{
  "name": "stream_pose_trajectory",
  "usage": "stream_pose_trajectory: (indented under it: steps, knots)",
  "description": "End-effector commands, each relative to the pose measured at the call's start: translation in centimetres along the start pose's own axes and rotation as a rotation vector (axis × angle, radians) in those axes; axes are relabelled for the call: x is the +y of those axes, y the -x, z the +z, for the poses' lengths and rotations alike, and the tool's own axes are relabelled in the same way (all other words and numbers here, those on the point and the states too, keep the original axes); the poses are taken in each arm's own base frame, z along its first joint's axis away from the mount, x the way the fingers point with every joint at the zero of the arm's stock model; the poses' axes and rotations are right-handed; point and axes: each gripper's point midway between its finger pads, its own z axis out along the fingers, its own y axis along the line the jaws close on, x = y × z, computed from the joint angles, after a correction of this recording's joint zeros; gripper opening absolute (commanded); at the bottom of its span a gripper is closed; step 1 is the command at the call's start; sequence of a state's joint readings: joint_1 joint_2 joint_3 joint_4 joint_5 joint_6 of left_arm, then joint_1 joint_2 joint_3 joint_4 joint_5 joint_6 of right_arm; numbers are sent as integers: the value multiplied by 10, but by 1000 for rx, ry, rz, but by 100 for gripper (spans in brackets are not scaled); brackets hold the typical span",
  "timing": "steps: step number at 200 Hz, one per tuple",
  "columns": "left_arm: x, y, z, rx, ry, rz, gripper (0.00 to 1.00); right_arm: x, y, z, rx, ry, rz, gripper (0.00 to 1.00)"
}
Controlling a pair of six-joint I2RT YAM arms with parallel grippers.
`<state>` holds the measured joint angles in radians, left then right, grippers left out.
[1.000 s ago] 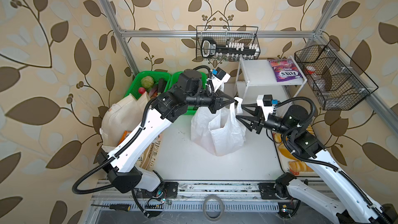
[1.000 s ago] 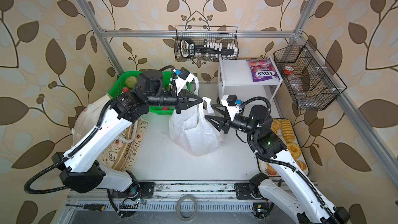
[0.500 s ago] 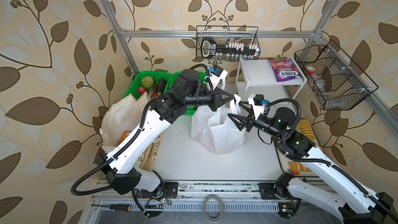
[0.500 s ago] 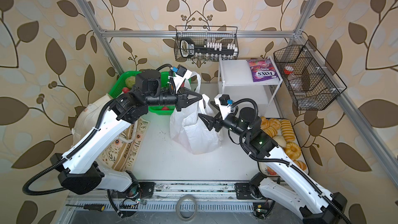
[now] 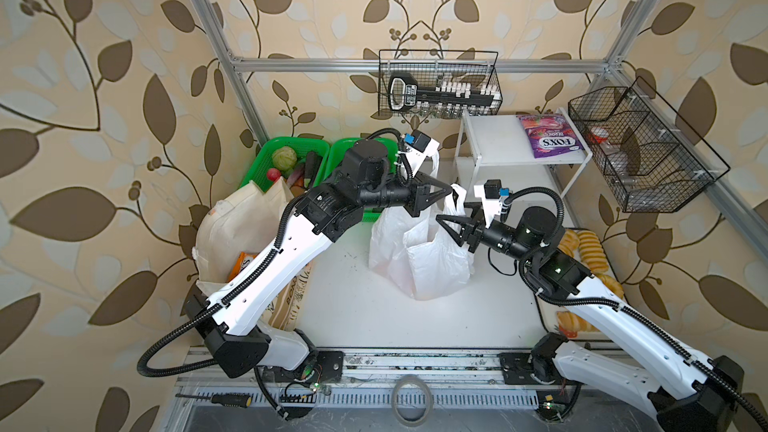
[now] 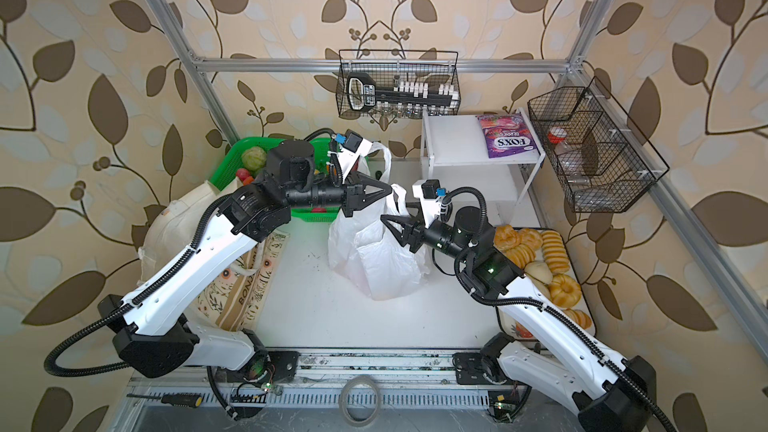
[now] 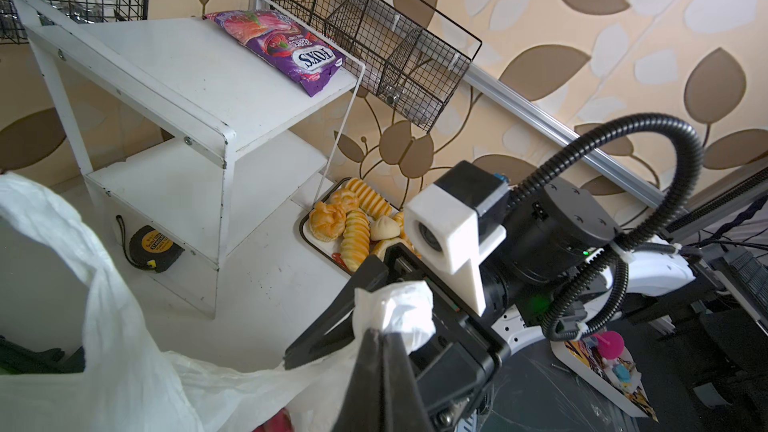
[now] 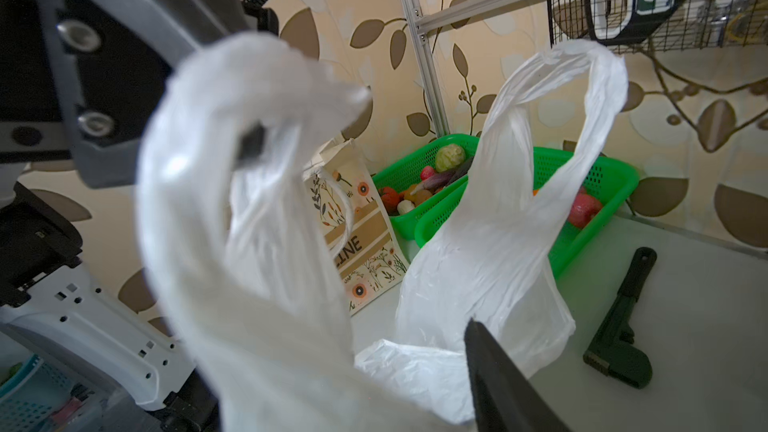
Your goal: Place the mixed food into the grocery bags and tie them
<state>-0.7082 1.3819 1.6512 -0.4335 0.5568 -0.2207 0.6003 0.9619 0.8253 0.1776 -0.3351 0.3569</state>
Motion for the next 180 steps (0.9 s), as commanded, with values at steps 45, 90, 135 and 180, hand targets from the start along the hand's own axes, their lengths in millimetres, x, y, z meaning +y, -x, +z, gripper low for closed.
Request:
stream_pose_trajectory:
  steps: [45,90,135,180]
  knots:
    - [-16,21,-17,-97,-10,41,0,16,13,-7,-57,70,42,31]
    - [-10,20,-18,-101,24,32,0,16,13,-8,-63,70,33,3]
    - [25,17,-29,-124,238,26,60,9,13,-10,-64,39,35,0]
    - [83,16,-38,-137,467,-56,72,14,17,-14,-80,64,28,0]
